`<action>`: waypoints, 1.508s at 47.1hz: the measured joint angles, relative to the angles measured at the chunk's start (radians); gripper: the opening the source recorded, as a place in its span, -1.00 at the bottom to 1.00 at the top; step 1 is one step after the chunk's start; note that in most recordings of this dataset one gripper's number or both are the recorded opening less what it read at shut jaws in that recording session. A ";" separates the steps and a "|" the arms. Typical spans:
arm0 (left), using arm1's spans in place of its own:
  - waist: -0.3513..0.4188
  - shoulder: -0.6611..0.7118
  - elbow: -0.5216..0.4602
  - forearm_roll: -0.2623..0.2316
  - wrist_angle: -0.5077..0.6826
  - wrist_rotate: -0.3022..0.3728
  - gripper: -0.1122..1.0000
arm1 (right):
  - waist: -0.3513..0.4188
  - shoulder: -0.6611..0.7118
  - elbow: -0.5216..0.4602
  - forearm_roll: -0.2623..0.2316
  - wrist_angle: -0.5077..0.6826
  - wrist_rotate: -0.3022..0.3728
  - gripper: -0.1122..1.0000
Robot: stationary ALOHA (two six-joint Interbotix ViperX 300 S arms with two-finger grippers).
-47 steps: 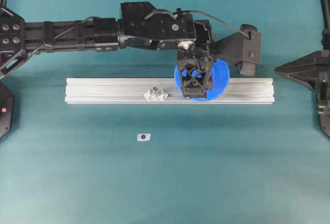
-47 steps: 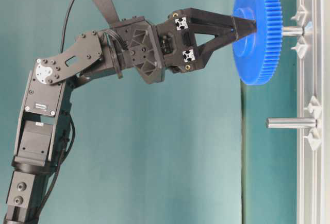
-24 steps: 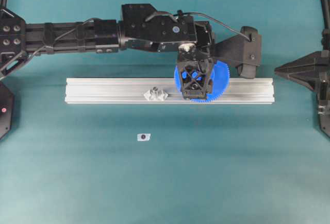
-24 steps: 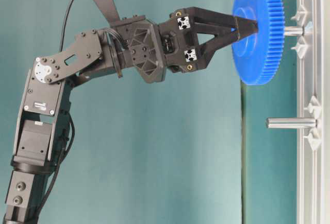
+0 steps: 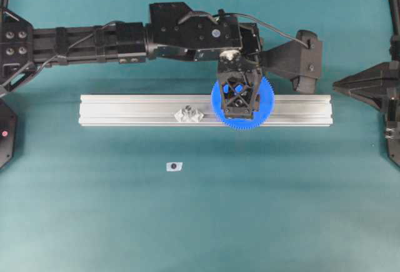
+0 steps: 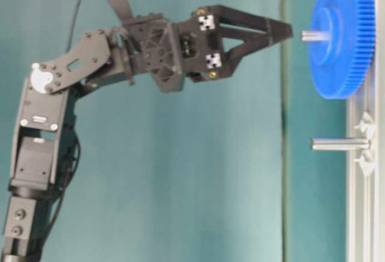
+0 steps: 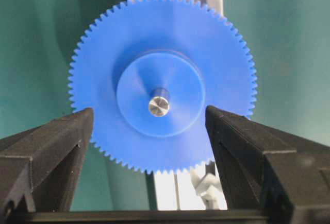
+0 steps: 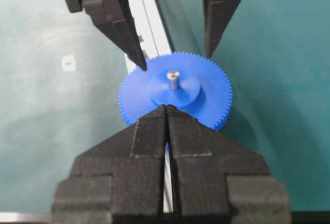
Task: Find the location of the shaft and insert the large gear.
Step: 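Push the blue gear down onto the right shaft, then open the left gripper and pull it back from the gear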
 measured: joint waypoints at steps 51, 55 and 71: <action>-0.002 0.000 -0.005 0.000 0.005 -0.005 0.70 | -0.002 -0.002 0.000 0.000 0.000 0.000 -0.82; -0.002 -0.002 -0.005 0.000 0.009 -0.005 0.70 | 0.000 -0.002 0.000 0.000 0.000 0.000 -0.82; -0.006 -0.002 -0.051 0.000 0.058 -0.005 0.70 | -0.002 0.000 0.000 -0.002 0.000 0.000 -0.82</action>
